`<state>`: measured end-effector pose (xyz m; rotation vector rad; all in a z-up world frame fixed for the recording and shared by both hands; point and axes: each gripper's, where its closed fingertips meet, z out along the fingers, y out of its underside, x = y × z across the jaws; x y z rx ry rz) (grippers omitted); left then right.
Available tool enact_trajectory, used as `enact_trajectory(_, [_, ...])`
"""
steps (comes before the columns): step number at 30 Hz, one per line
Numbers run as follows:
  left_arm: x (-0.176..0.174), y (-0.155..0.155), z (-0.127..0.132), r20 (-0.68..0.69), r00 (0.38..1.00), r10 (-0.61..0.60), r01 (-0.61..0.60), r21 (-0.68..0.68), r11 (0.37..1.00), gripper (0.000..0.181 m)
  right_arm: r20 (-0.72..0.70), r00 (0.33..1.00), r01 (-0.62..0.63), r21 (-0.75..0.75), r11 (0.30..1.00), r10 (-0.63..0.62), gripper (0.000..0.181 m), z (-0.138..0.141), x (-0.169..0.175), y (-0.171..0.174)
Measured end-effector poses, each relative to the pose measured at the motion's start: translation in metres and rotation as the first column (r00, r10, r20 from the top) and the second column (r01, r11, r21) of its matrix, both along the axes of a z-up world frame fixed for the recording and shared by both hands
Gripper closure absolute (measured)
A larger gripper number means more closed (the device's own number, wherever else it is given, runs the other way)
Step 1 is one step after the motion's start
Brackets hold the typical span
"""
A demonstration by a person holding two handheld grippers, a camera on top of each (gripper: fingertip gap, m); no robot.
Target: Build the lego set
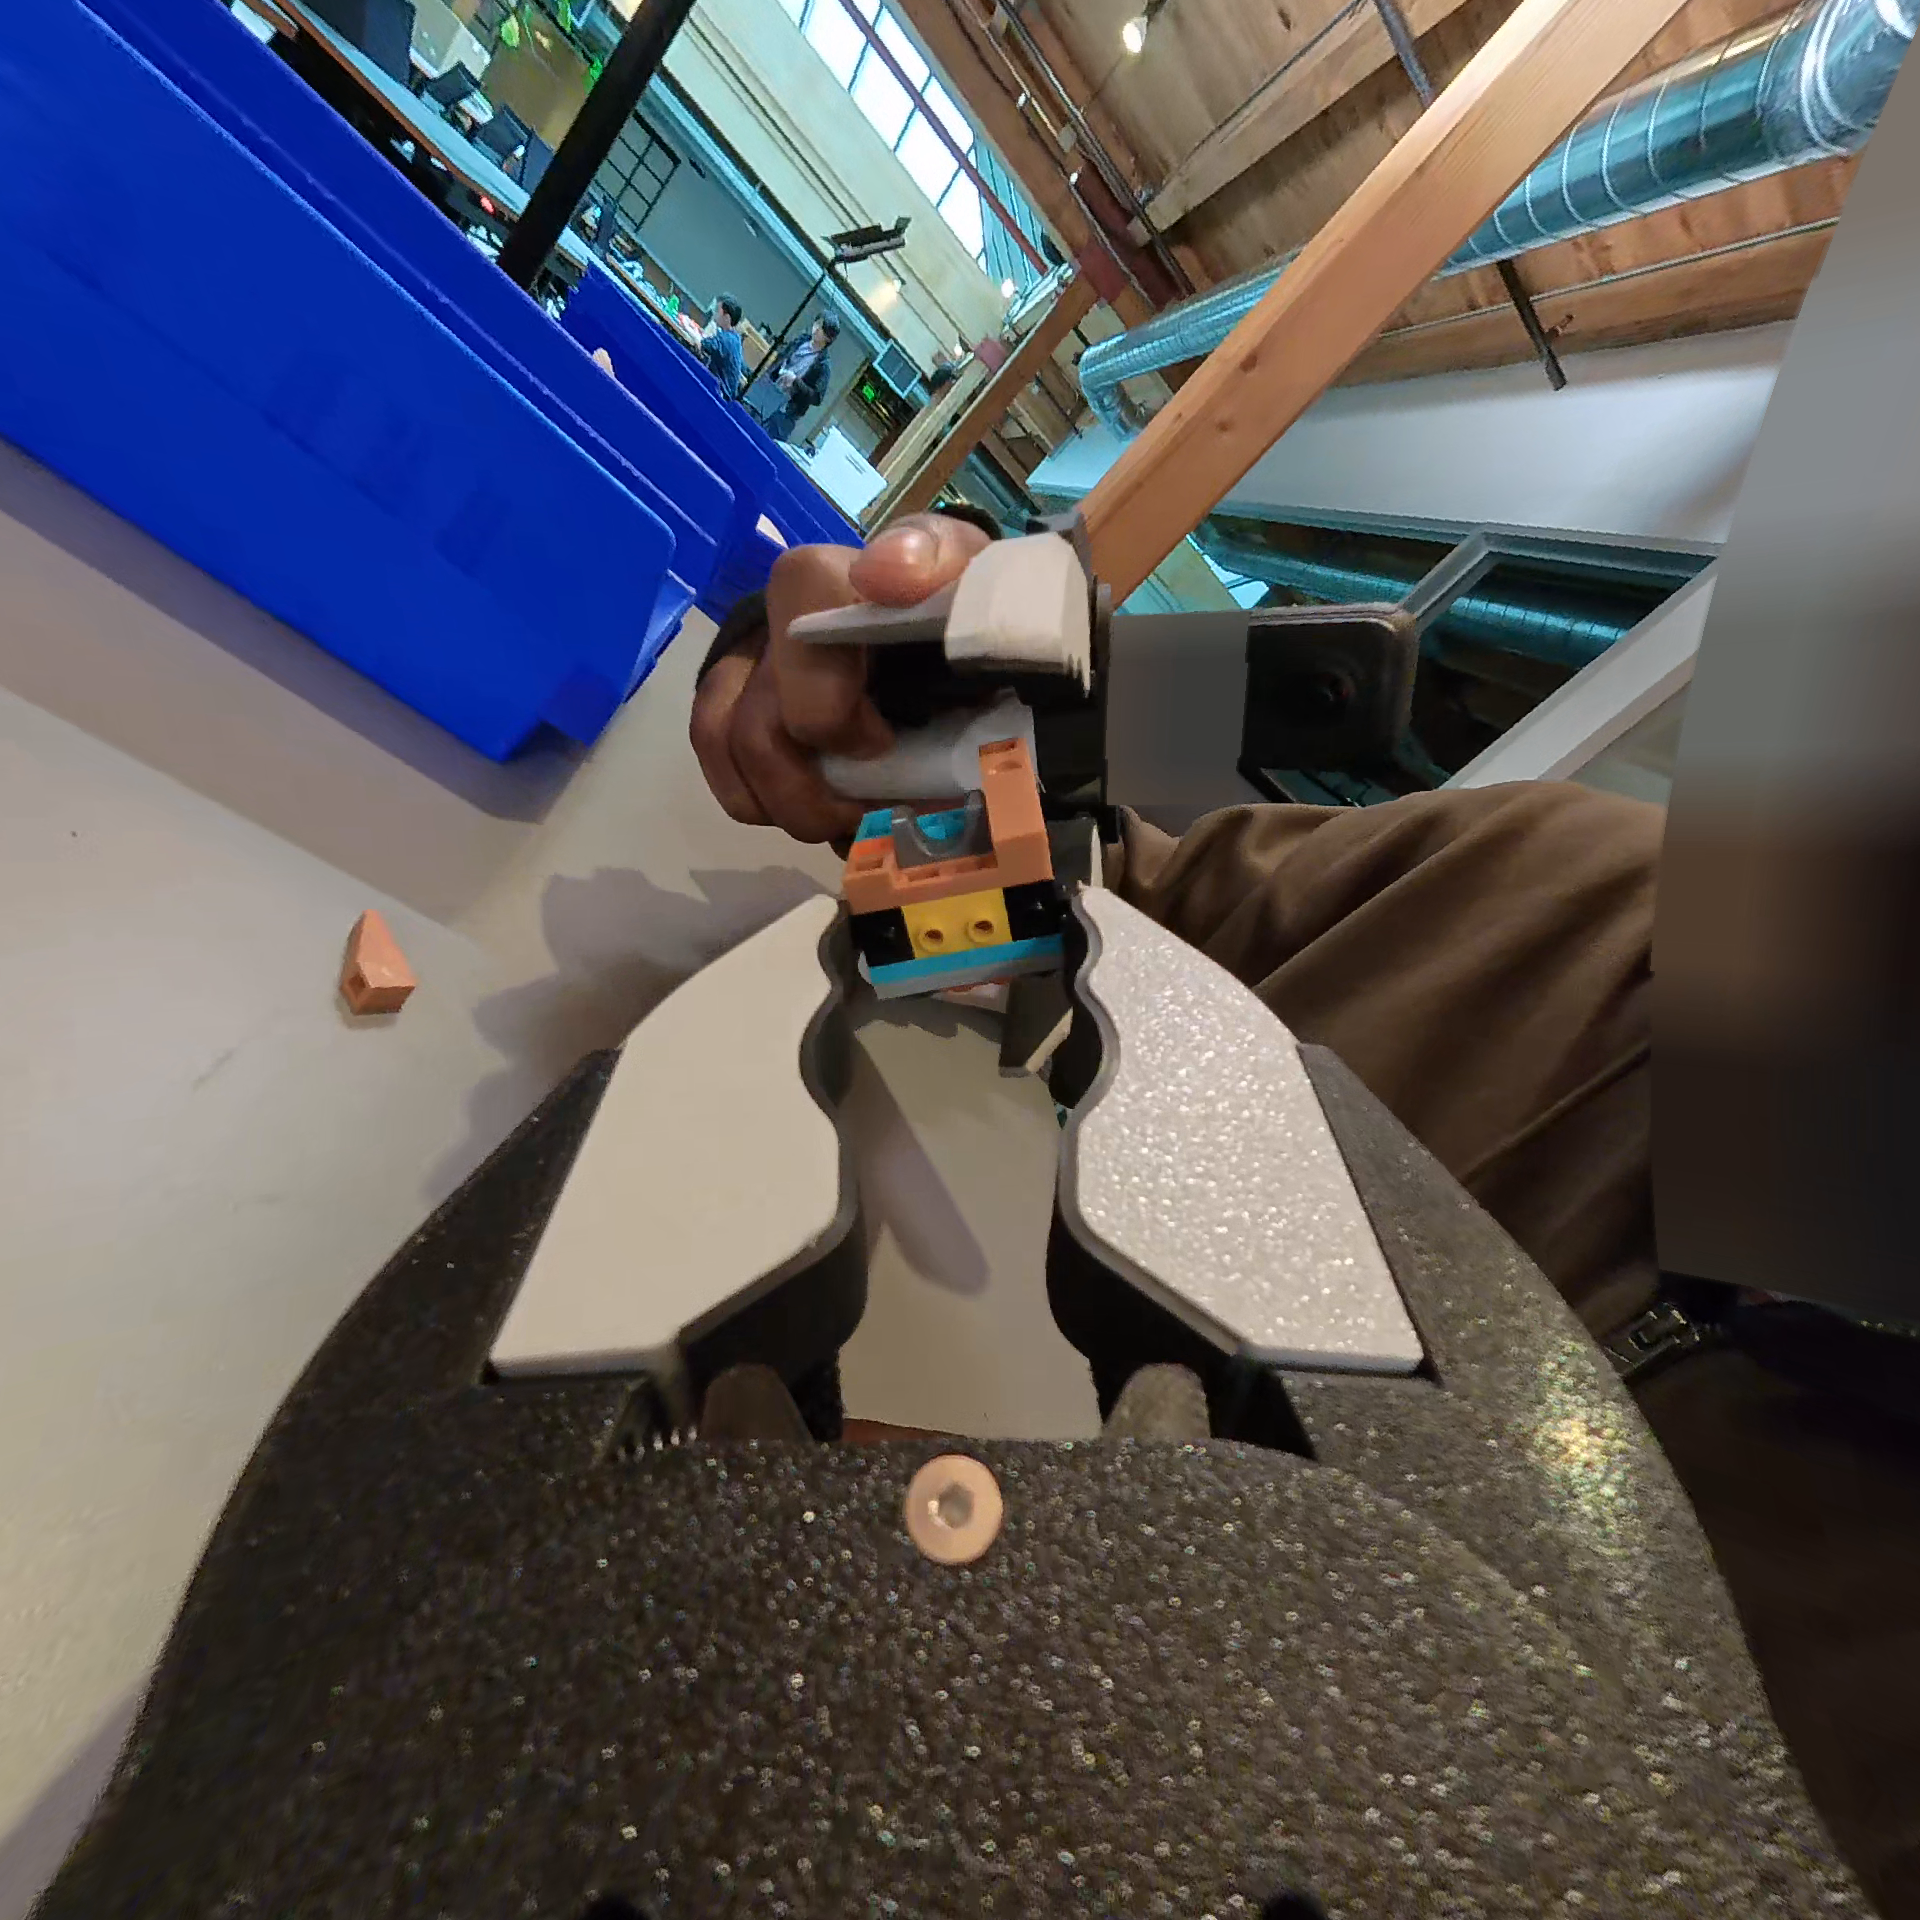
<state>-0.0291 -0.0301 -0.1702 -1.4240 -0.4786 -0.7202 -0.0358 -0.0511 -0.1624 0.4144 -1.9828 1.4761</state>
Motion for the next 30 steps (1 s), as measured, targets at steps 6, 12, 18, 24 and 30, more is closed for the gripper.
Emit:
enact_trajectory(6, [0.0, 0.001, -0.003, 0.012, 1.0, -0.002, 0.002, -0.012, 1.0, 0.143, 0.002, 1.0, 0.014, -0.003, 1.0, -0.014, 0.13, -0.003, 0.0, -0.003])
enact_trajectory(12, [-0.001, 0.002, -0.005, 0.03, 1.0, 0.008, -0.007, -0.022, 1.0, 0.143, 0.043, 0.999, 0.005, -0.009, 1.0, -0.005, 0.131, -0.005, -0.001, -0.002])
enact_trajectory(18, [-0.001, 0.002, -0.007, 0.026, 1.0, 0.013, -0.012, -0.04, 0.999, 0.144, 0.059, 0.998, 0.003, 0.0, 1.0, -0.003, 0.132, -0.007, -0.002, -0.002])
enact_trajectory(24, [0.0, 0.002, -0.008, 0.018, 1.0, 0.009, -0.008, -0.048, 0.999, 0.143, 0.065, 0.998, -0.006, 0.004, 1.0, 0.005, 0.132, -0.008, 0.0, -0.002])
enact_trajectory(30, [-0.008, -0.002, -0.006, -0.011, 0.998, 0.055, -0.055, -0.061, 0.997, 0.143, -0.007, 0.997, 0.074, 0.005, 0.997, -0.074, 0.124, -0.008, -0.009, -0.004])
